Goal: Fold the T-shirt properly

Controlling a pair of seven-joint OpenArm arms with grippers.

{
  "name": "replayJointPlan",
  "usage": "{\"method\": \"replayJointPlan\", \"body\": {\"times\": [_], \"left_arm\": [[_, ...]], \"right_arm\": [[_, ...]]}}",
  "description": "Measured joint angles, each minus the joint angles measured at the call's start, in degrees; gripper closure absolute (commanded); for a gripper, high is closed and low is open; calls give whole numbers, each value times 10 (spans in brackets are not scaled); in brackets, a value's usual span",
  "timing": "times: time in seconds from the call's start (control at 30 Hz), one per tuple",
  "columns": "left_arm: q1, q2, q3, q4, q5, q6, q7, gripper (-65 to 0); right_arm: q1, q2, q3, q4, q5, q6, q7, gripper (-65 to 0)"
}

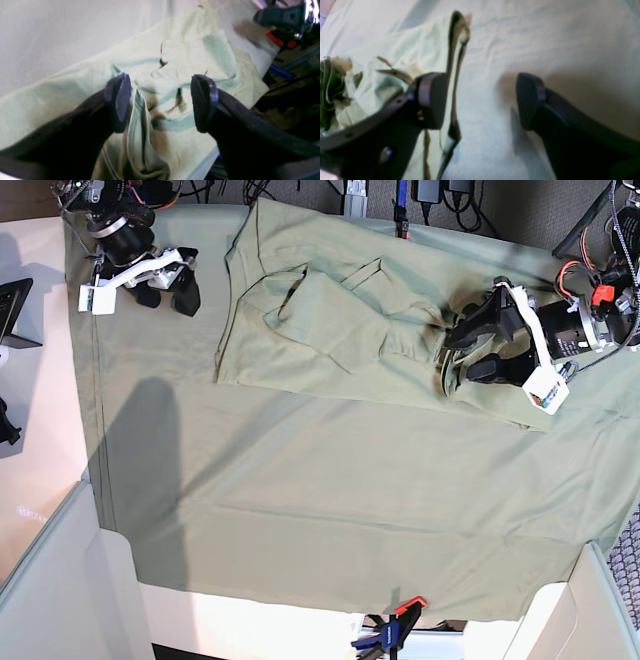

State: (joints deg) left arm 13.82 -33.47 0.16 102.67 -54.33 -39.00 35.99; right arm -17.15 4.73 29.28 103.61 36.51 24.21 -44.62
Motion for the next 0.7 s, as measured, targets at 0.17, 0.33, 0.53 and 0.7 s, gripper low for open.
{"method": "replayJointPlan", "body": {"times": [0.17, 0.33, 0.53, 0.7], "left_arm": [[0, 0, -7, 0, 5, 0, 1, -406], [0, 0, -45, 0, 5, 0, 2, -406], [0, 0, -76, 0, 4, 0, 16, -406], [0, 0, -84, 0, 4, 0, 26, -406]], "right_arm": [[0, 0, -34, -38, 6, 0, 0, -428], [2, -18, -87, -43, 9, 0, -4, -428], [2, -51, -126, -43, 10, 0, -4, -428], [2, -74, -129, -44, 10, 0, -2, -428]]}}
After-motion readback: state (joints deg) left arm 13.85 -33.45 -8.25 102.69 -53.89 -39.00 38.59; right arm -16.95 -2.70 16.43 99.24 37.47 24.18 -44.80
